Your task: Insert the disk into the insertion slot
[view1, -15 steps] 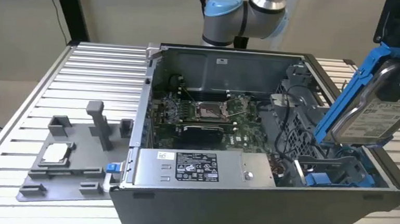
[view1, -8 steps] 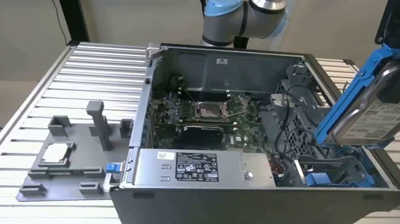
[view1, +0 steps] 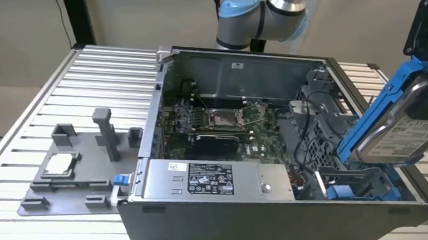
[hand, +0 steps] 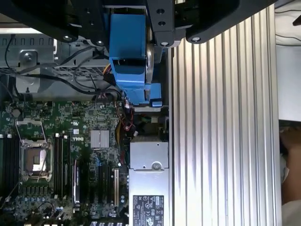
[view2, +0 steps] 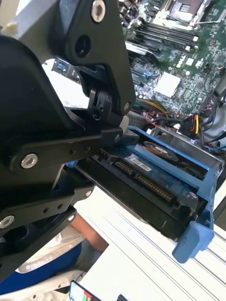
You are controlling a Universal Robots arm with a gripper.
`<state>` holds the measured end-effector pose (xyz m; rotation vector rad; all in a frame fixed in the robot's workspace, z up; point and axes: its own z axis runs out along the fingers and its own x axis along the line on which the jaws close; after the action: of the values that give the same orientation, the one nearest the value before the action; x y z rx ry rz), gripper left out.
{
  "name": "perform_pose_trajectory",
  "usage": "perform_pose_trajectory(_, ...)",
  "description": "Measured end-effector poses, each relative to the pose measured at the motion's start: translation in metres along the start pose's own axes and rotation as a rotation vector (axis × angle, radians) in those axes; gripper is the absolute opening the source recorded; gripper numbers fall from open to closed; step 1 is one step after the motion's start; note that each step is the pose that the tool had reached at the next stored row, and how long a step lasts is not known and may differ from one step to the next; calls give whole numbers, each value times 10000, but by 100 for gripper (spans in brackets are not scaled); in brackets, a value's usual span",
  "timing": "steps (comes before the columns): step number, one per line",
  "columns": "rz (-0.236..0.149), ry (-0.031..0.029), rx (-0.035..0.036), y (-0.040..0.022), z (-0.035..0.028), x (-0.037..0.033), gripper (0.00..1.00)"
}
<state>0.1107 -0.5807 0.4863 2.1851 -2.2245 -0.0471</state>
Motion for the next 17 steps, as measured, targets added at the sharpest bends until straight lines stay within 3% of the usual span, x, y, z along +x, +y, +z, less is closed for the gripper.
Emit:
perform_pose_trajectory(2, 0, -7, 55, 0, 24, 0, 0)
perform_pose_trajectory(13, 1, -7, 57, 2, 224, 1, 0)
perform_pose_trajectory(17, -1, -58, 56, 10, 287, 2, 0)
